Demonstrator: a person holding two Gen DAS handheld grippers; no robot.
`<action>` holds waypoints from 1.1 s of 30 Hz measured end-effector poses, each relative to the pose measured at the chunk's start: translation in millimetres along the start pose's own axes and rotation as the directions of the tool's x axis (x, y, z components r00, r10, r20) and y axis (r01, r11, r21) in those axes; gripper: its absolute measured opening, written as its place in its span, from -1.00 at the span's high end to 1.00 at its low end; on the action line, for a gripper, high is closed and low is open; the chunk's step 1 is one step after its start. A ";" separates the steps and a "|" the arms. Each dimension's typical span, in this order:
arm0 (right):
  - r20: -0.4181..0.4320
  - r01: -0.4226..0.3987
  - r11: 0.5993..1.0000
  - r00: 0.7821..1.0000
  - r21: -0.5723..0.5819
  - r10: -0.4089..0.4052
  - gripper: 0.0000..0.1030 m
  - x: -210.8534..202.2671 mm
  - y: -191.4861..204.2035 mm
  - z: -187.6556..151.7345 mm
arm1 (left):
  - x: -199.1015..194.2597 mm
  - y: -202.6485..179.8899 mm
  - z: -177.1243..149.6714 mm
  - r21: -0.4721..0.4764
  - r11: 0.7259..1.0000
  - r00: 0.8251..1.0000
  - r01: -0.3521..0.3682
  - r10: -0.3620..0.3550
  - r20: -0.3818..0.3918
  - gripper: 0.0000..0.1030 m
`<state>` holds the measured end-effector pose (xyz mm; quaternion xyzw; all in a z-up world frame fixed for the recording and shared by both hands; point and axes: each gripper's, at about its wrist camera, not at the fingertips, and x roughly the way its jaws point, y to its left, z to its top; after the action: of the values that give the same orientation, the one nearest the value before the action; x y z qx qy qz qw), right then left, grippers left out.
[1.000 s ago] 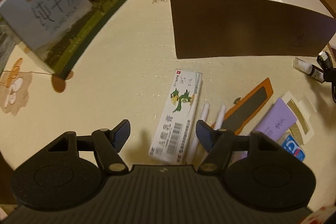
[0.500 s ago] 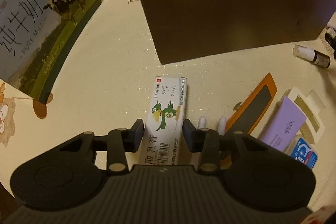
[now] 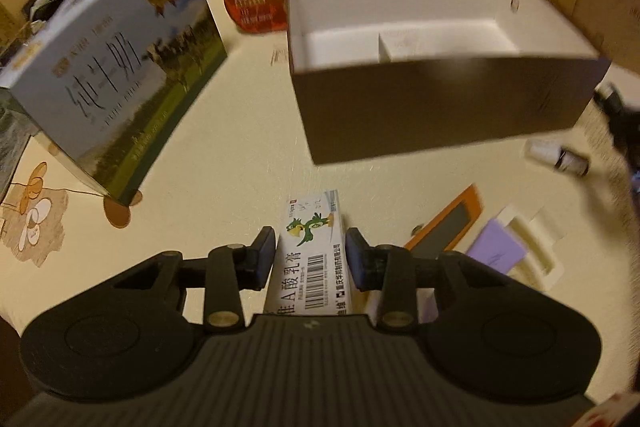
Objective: Organize rigid objects
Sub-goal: 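Lower the cable and ointment box into the brown box and open both grippers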
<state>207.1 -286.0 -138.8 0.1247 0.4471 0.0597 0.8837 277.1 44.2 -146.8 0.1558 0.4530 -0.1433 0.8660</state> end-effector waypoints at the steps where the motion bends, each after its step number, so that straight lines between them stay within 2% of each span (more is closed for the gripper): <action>1: 0.003 -0.002 1.000 1.000 0.000 0.002 0.79 -2.7 -0.4 1.6 | -7.8 -1.4 2.4 -0.010 1.000 1.000 0.003 -0.002 0.015 0.36; 7: 0.017 -0.007 1.000 1.000 -0.003 0.007 0.79 -15.9 -0.8 11.6 | -49.0 -11.5 22.5 -0.044 0.999 0.994 0.025 -0.020 0.111 0.36; 14: 0.036 -0.011 1.000 0.999 -0.007 0.012 0.79 -26.6 -0.4 34.6 | -68.9 -31.1 60.0 -0.041 0.998 0.979 0.057 -0.048 0.200 0.36; 23: 0.055 -0.033 0.999 0.998 0.008 0.033 0.79 -18.7 -5.9 75.7 | -49.5 -68.1 121.1 -0.049 0.991 0.958 0.127 -0.110 0.265 0.36; 28: 0.070 -0.036 0.999 0.997 0.024 0.034 0.79 -7.8 -15.0 98.7 | -30.1 -92.9 155.6 -0.049 0.987 0.953 0.155 -0.136 0.270 0.36; 33: 0.065 -0.031 0.998 0.998 0.048 0.028 0.78 7.2 -25.3 115.7 | -4.4 -116.0 173.3 -0.033 0.987 0.957 0.156 -0.143 0.253 0.36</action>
<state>304.3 -328.1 -85.5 0.1546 0.4180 0.0578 0.8934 357.8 -130.2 -65.6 0.0787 0.3545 -0.2148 0.9067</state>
